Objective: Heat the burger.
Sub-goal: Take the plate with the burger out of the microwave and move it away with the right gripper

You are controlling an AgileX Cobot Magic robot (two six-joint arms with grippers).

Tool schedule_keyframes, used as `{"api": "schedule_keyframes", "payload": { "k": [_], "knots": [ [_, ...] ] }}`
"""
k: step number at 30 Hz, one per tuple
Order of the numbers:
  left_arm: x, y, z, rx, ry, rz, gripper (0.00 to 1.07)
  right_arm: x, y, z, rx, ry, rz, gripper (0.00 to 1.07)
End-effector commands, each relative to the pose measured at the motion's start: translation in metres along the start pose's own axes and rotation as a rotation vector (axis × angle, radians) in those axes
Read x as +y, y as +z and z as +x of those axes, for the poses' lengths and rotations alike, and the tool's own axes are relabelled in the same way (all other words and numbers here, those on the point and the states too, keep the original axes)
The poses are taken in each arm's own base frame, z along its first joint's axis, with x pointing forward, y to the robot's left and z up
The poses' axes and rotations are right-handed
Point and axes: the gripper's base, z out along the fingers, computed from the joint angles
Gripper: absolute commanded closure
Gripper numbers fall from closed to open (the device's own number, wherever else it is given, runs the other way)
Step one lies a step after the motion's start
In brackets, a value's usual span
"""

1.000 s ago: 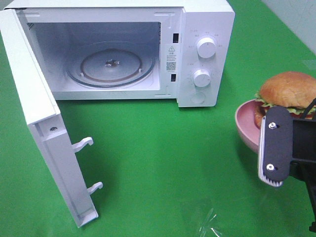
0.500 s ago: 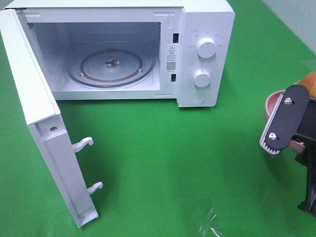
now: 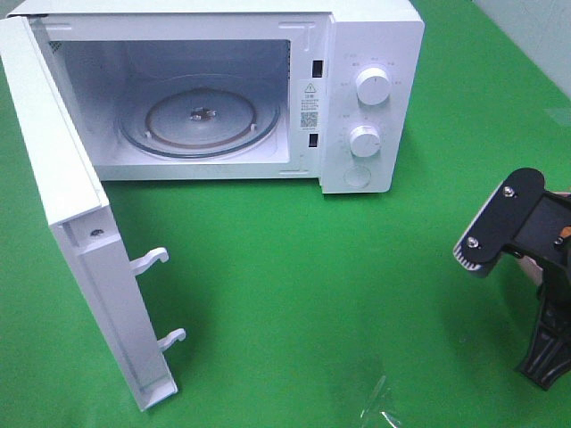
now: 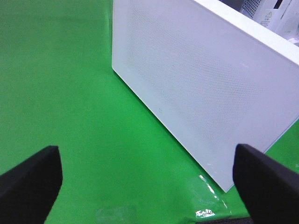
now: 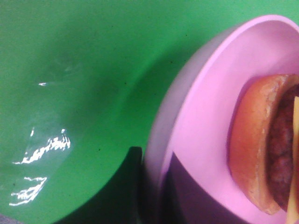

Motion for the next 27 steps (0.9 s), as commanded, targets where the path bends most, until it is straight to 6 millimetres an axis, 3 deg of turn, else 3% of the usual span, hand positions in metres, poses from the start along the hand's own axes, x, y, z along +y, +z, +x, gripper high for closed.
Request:
{"api": "schedule_keyframes", "payload": {
  "k": [1, 7, 14, 27],
  "knots": [
    [0.000, 0.000, 0.001, -0.003, 0.001, -0.003, 0.16, -0.008, 0.000, -0.008, 0.020, 0.031, 0.076, 1.05],
    [0.000, 0.000, 0.001, -0.003, 0.001, -0.003, 0.16, -0.020, 0.004, -0.024, 0.107, 0.215, 0.223, 1.04],
    [0.000, 0.000, 0.001, -0.003, 0.001, -0.003, 0.16, -0.015, 0.018, -0.030, 0.182, 0.211, 0.255, 1.03],
    [0.000, 0.000, 0.001, -0.003, 0.001, -0.003, 0.16, -0.025, 0.053, -0.022, 0.297, 0.325, 0.252, 1.02]
  ]
}}
